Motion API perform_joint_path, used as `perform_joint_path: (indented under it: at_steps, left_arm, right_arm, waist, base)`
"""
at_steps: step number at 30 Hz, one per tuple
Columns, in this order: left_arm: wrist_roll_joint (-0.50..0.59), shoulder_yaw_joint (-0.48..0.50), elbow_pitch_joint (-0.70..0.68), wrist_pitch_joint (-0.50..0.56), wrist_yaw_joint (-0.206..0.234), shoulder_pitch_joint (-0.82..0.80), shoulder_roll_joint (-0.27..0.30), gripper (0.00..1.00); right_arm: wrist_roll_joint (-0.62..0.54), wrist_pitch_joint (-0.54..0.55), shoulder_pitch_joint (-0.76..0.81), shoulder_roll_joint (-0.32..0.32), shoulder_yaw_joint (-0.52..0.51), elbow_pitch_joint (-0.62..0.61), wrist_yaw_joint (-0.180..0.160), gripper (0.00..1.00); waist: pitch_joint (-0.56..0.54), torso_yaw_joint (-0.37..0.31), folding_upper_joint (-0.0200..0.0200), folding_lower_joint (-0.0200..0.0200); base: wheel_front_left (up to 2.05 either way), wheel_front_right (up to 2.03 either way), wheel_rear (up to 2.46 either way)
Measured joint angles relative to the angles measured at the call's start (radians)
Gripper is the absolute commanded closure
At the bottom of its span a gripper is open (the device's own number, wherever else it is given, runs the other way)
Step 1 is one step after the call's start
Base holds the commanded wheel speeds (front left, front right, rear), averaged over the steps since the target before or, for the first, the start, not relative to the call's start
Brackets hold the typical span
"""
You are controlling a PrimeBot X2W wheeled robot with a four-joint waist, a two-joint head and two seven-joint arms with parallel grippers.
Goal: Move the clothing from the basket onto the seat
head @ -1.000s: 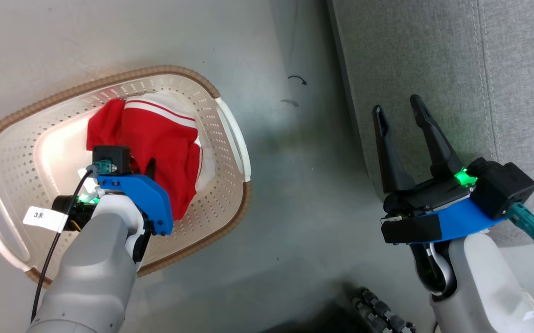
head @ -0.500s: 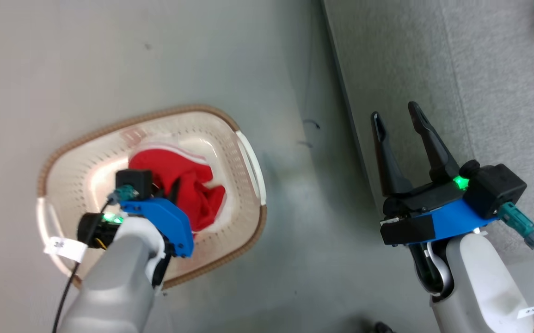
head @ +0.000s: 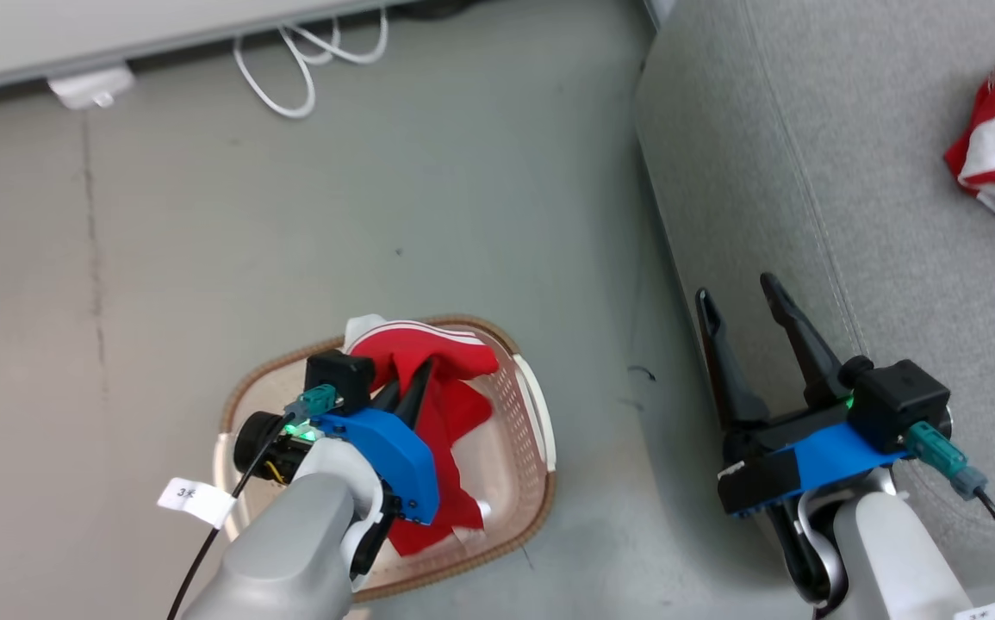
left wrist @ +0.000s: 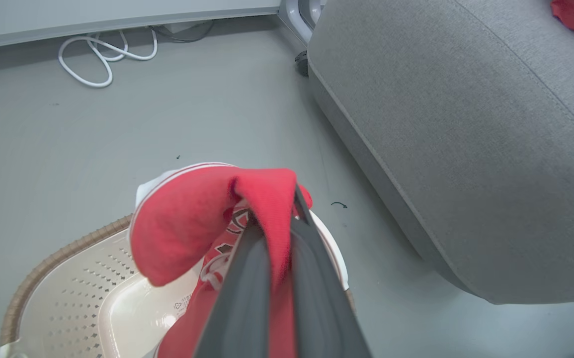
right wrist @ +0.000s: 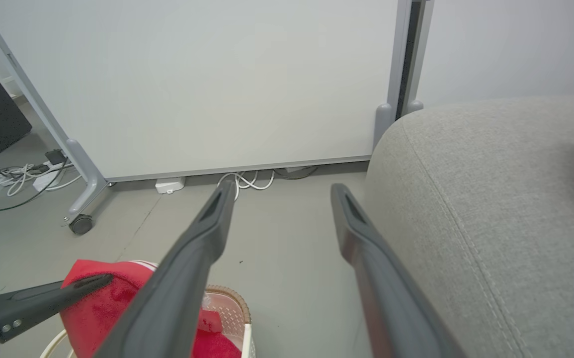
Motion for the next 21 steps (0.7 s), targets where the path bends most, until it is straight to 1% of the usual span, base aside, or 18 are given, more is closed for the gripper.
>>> perform_joint_path:
  at_steps: [12,21]
  left_arm:
    - [-0.050,-0.119,-0.099,-0.016,0.000,-0.023,-0.010,1.00]
    - [-0.077,-0.177,-0.154,-0.015,0.000,-0.118,-0.016,1.00]
  right_arm:
    - [0.007,0.050,0.082,0.000,0.022,0.003,0.000,0.00]
    - [0.011,0.075,0.112,0.000,0.056,0.001,0.000,0.00]
  waist:
    - [-0.212,0.078,0.0000,0.0000]
    - [-0.294,0.099,0.0000,0.0000]
  base:
    - [0.00,0.00,0.00]
    - [0.00,0.00,0.00]
